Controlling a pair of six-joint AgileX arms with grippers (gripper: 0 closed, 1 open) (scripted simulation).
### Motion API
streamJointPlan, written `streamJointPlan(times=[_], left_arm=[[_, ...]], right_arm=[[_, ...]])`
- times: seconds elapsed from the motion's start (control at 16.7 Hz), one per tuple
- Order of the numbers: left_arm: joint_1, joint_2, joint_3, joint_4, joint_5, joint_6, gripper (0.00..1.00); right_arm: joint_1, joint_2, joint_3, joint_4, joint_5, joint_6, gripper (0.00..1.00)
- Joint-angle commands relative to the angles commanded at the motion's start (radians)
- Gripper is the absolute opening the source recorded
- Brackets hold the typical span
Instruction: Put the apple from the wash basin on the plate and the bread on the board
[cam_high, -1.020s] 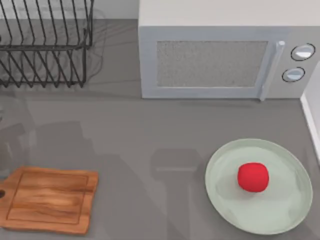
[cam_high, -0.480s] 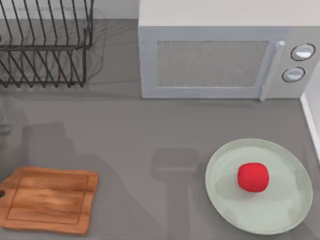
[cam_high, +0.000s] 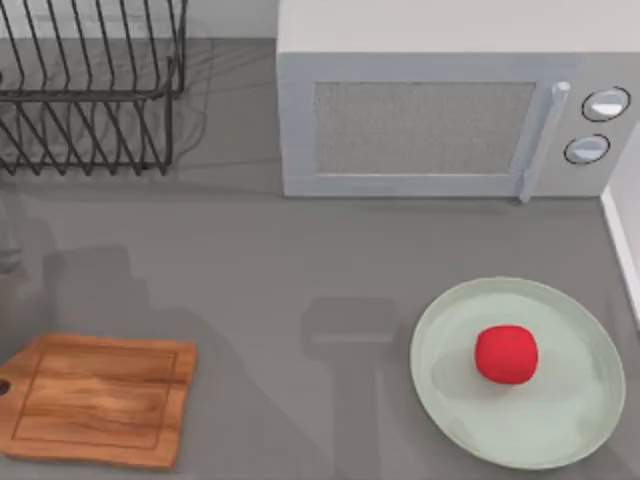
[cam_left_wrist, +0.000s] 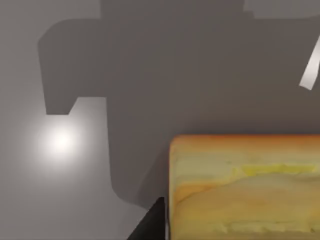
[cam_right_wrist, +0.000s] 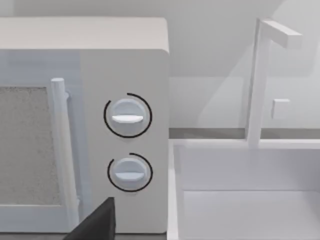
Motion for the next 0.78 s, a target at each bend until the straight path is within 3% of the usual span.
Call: streamJointPlan(times=[0.24,0.78], left_arm=[[0.0,0.0,0.0,0.0,0.0,0.0,0.02],[-0.003,-0.015,0.001,-0.016,0.004,-0.006,0.0]], right_arm=[[0.0,0.0,0.0,0.0,0.0,0.0,1.0],[0.0,0.0,0.0,0.0,0.0,0.0,1.0]])
